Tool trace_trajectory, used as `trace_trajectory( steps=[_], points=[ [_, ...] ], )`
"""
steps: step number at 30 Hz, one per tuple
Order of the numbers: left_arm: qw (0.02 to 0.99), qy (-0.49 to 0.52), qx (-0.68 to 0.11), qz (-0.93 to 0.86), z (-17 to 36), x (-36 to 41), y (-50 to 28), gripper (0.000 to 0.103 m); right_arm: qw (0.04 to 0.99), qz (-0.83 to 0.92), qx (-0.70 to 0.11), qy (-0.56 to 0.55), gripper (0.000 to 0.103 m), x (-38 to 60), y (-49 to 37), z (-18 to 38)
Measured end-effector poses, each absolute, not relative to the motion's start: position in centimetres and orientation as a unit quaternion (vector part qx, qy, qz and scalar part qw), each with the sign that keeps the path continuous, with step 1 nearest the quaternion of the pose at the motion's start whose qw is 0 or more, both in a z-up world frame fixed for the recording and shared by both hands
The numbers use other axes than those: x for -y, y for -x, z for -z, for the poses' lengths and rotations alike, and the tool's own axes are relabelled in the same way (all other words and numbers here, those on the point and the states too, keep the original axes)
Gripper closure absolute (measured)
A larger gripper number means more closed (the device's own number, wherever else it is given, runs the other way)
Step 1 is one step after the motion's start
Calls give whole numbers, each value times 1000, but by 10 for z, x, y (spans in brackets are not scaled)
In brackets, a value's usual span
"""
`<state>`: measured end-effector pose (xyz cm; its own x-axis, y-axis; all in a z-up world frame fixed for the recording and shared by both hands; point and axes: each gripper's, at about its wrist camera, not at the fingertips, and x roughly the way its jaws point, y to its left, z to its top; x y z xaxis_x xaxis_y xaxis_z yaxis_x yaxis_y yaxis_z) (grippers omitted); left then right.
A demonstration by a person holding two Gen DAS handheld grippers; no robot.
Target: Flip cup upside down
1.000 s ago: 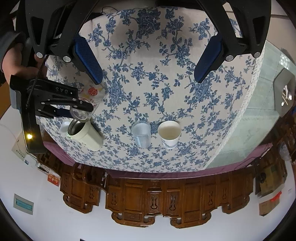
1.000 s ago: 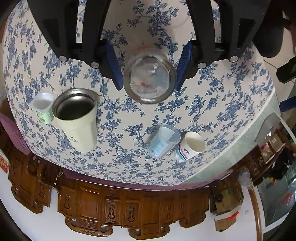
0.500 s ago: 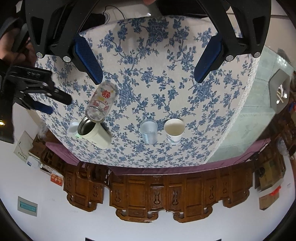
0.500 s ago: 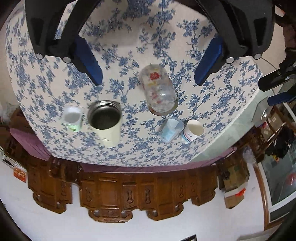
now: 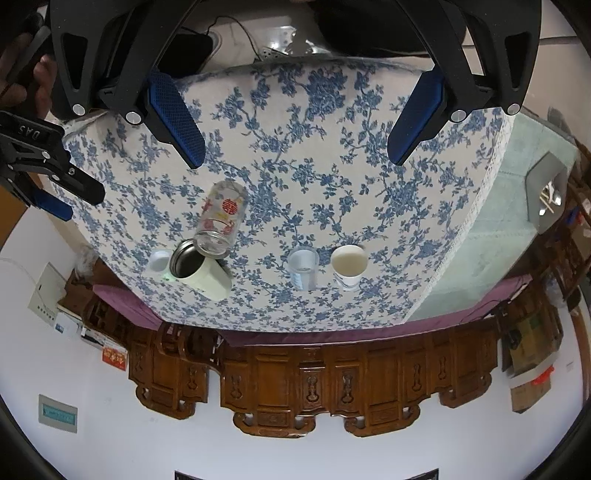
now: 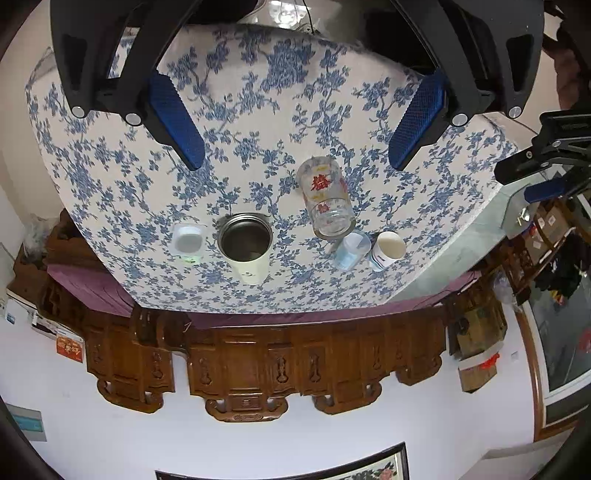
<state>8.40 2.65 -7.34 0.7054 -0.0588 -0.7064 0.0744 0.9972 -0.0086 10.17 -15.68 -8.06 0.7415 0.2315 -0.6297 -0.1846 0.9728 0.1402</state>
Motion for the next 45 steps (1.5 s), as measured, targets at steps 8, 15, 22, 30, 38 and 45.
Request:
trace_trajectory(
  steps=[8,15,22,30,38,45],
  points=[
    [930,-20,-365,34,62,-20,-63,8,941,-101,-321,-43,3,167,-73,66],
    [946,-26,-322,37,29,-10,-40,8,954,-101,-281,-40,3,167,-52,34],
    [961,-27,-273,39,-5,-2,-15,8,967,-102,-231,-30,3,163,-28,-3],
    [970,-18,-240,35,-25,-2,-1,8,976,-96,-192,-29,3,163,-8,-27],
    [972,-13,-230,35,-30,-5,5,8,977,-93,-188,-37,3,168,-7,-30],
    [973,-13,-228,34,-29,-4,7,8,977,-93,-188,-37,3,166,-6,-30]
  ],
)
